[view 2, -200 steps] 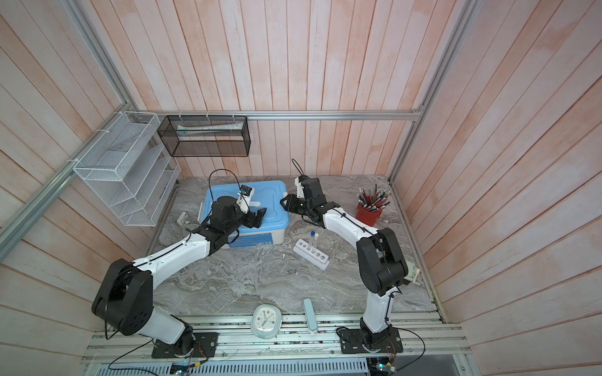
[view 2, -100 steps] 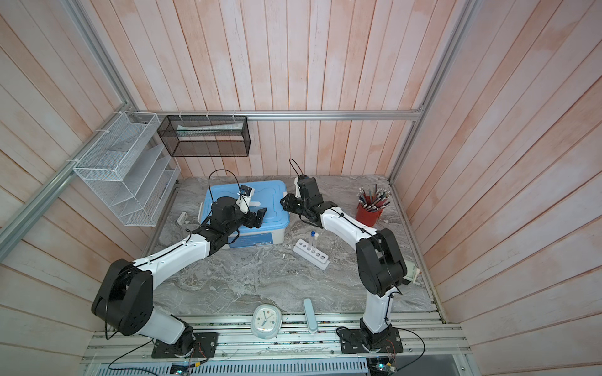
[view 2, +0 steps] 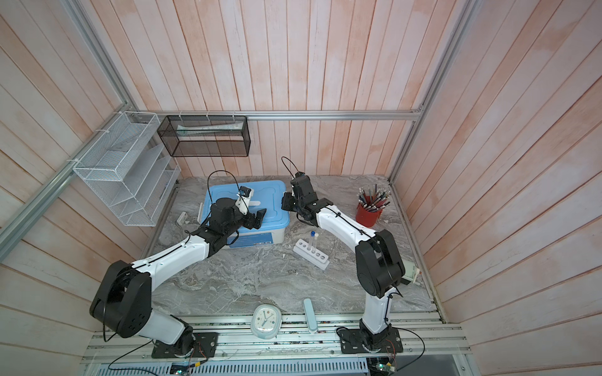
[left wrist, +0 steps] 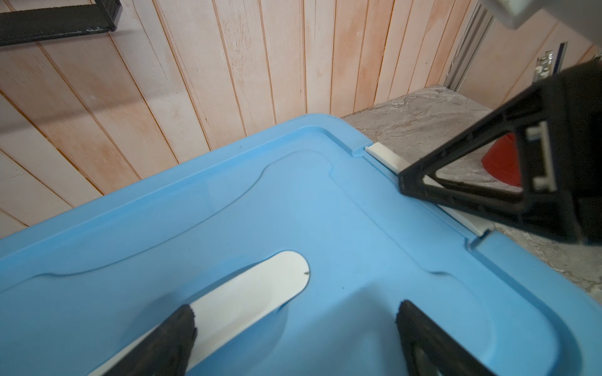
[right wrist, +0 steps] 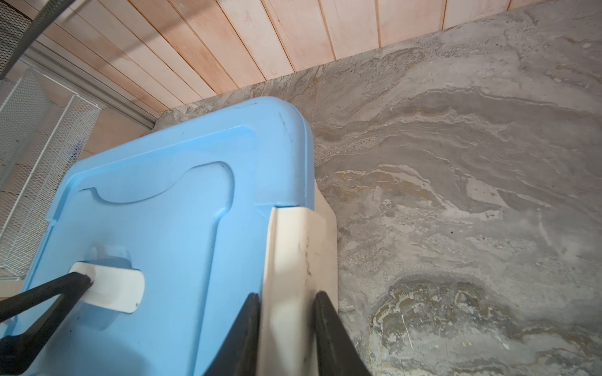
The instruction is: Organize the chemistry lab equipment
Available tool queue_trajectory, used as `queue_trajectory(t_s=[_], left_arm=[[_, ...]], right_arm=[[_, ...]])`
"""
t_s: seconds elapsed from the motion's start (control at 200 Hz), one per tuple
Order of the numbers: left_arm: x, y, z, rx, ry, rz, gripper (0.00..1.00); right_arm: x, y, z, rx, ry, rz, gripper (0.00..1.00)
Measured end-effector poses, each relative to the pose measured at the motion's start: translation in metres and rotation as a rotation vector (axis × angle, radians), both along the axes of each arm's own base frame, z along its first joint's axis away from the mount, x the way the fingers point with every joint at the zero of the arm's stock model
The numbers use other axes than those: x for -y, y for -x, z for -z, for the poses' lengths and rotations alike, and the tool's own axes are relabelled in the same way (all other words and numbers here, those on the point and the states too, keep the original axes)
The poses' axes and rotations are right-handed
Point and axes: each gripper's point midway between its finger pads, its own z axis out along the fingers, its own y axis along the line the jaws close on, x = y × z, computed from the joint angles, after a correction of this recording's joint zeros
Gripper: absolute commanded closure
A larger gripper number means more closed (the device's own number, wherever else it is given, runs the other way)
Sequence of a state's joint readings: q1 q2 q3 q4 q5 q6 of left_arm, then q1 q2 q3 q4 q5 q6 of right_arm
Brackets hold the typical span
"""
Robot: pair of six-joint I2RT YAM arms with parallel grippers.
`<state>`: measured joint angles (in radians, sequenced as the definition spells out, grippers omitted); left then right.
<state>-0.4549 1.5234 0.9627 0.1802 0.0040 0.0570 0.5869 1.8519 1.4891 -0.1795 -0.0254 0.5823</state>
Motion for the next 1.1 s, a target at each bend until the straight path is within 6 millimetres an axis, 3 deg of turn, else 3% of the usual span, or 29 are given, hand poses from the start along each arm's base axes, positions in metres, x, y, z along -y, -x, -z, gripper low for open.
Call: queue_trajectory(t_s=[0.785,0.96,1.1], left_arm=[[-0.003,0.005,-0.002,0.001,0.001,-0.001,0.02],[-0.004,0.009,-0.013,0.014,0.022,-0.004,0.02],[-0.01,0.013,-0.034,0.034,0.076,-0.009,0.01]], right_arm=[[-0.003,0.003,-0.002,-0.018,-0.002,-0.027,0.66],[-0.005,0.007,0.0,-0.035,0.001,-0.047,0.56],[-0.005,0.009,-0.002,-0.047,0.023,-0.065,0.51]])
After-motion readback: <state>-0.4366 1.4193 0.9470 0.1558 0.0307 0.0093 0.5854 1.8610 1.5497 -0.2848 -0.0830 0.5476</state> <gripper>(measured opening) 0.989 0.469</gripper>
